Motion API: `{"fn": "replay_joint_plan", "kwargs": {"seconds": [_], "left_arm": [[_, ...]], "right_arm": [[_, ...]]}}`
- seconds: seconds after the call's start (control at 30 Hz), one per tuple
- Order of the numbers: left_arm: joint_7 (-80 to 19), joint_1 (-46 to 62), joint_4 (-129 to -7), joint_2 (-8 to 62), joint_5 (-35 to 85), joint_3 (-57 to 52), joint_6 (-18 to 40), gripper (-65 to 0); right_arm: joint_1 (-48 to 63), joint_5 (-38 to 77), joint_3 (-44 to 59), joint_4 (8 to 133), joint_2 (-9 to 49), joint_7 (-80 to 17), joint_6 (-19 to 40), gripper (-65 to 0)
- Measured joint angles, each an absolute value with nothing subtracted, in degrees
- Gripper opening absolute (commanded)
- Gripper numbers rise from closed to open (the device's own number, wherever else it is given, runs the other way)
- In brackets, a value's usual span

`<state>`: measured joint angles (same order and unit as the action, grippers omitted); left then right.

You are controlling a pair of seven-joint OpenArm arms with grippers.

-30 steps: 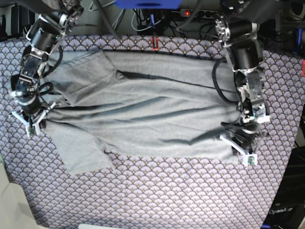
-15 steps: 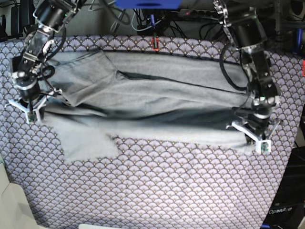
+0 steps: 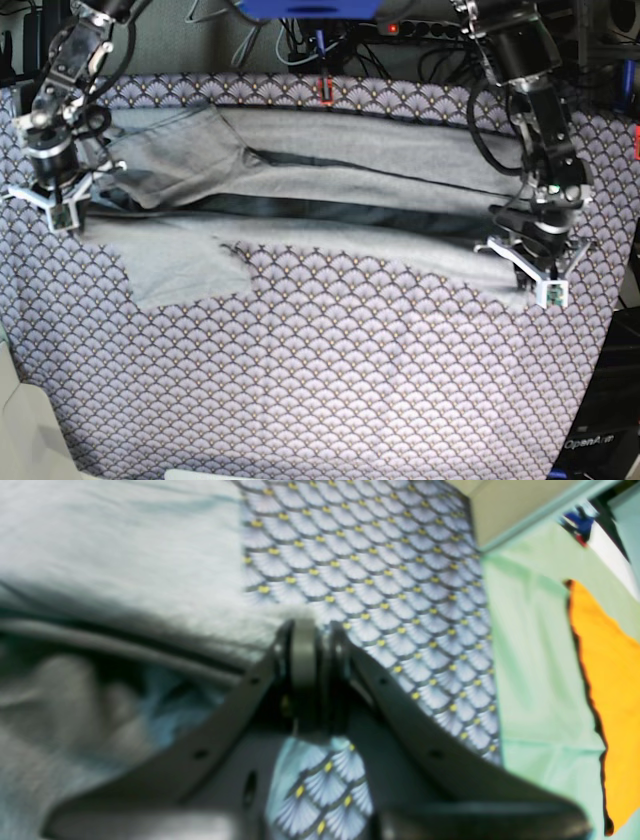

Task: Fold the T-shirt properly
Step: 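Lift the hem corners and fold them toward the collar edge, then lay the hem along the collar edge and open both grippers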

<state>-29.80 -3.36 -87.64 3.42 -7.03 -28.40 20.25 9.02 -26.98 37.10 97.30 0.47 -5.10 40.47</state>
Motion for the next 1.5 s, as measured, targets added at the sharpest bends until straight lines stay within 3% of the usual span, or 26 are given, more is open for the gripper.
{"fn": "replay_joint_plan", "kwargs": {"seconds": [0.3,0.4,0.8,1.17,1.5], "left_arm": [[-30.52,-1.89,-89.01,3.66,-7.05,-31.09,20.82,-65.0],[-30.20,-0.40,-89.36,3.77,-7.33,-31.20,24.25,-65.0],[-31.99,3.88,-95.42,3.25,-7.11,-31.18,25.76,-65.0],[-34.59,5.45,-98.15,3.38,-7.29,-32.80,25.69,-65.0],[-34.28,10.02,-98.37,3.51,-7.29,-32.86,25.56,-65.0]], "right_arm": [[14.68,-22.85,37.21,100.12,0.16,-5.06,40.49,-65.0],[16.47,-22.90,37.85,100.16,-0.84,-5.23,40.51,-65.0],[16.78,-20.05,43.88,100.25,-1.10,-5.04,40.58,-65.0],[23.42,-20.51,44.23,100.01,-7.88,10.57,40.45,-65.0],[24.82,-20.58,44.21,97.86,-8.67,11.46,40.51,-65.0]]}}
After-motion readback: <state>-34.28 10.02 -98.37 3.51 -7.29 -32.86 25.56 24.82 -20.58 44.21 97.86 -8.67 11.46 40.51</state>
